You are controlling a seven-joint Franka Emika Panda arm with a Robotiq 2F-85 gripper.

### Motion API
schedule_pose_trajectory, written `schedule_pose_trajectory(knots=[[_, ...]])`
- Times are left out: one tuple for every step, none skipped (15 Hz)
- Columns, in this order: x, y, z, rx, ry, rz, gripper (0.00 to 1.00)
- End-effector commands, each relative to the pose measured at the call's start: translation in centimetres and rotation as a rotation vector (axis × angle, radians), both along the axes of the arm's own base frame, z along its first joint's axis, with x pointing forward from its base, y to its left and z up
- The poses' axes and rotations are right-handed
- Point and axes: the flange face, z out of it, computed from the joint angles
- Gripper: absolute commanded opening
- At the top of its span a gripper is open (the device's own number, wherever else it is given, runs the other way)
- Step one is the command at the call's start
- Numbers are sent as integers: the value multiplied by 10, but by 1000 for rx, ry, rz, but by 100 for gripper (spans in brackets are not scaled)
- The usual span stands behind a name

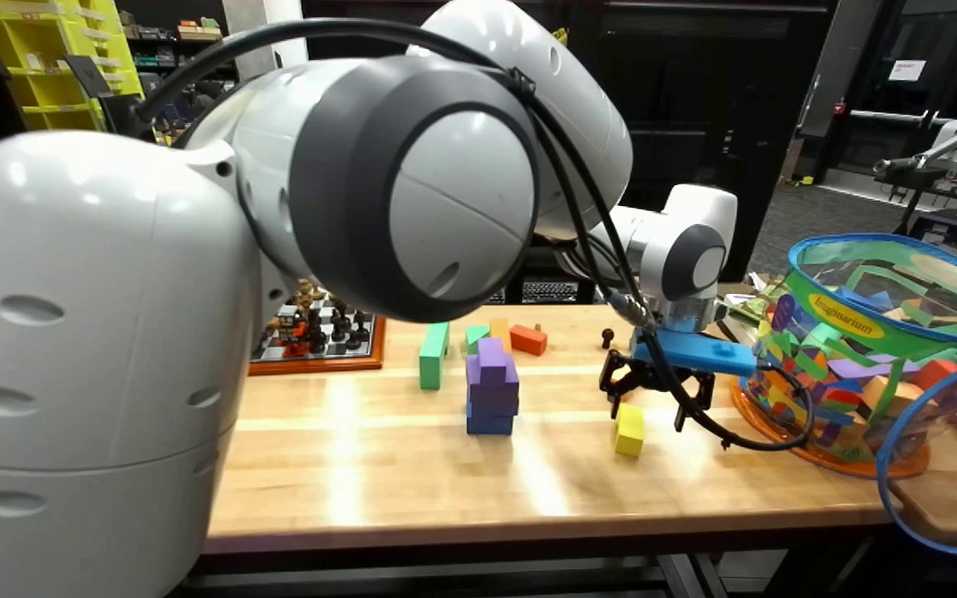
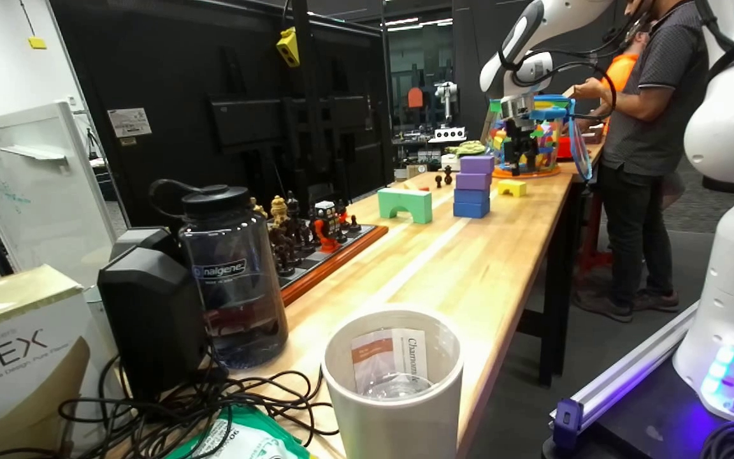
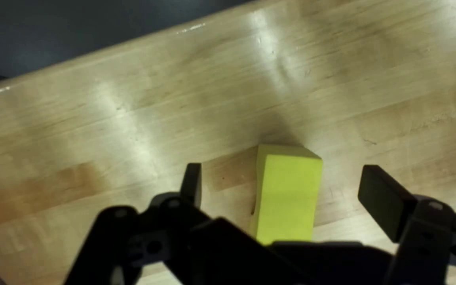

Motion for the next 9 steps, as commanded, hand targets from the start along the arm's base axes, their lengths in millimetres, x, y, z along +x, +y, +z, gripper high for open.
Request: schedule_pose_trajectory(knots=[[14,13,-2,-9,-28,38,100],[18,17,-5,-7,-28,44,100],[19,19,-7,-6,-26,49,100],[21,20,-10,-8,-23,54,100],[22,20,-12,-7,-25,56,100],[22,19,-14,-4,-23,58,100],[22,17,-17,-3,-20,54,100],[22,16,-19,-2,-17,53,100],[22,14,-20,-1,-17,52,100]])
